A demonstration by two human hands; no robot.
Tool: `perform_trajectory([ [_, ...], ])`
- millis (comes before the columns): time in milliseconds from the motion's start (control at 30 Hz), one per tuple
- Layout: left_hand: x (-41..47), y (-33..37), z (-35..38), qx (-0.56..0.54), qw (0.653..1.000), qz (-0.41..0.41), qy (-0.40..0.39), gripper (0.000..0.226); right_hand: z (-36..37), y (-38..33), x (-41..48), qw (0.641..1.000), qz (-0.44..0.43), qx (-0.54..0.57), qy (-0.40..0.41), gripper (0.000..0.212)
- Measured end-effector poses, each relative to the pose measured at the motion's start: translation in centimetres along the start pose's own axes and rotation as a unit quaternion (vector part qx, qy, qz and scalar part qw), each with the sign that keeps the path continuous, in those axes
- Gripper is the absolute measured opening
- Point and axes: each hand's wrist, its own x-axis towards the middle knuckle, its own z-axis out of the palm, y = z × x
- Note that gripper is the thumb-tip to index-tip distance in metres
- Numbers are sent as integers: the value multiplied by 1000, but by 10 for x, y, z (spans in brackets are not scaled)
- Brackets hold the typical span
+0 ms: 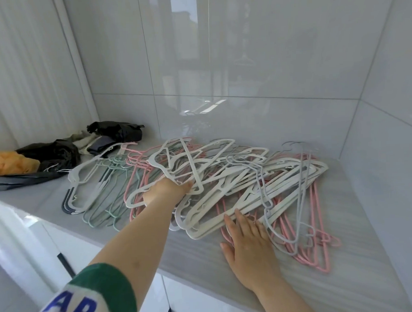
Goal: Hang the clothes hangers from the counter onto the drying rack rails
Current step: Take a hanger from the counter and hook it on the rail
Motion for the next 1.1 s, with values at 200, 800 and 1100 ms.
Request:
perform_trajectory([
  [200, 3, -7, -3, -114, 993, -44, 2, 29, 4, 1, 3, 998, -18, -27, 48, 55],
  [800, -49, -45, -81, -453, 881, 68, 123, 19, 3, 3, 1, 992, -55, -36, 112, 53],
  [1100, -166, -140, -125, -410, 870, 113, 251, 24, -8, -14, -12, 904, -221, 129, 341, 35],
])
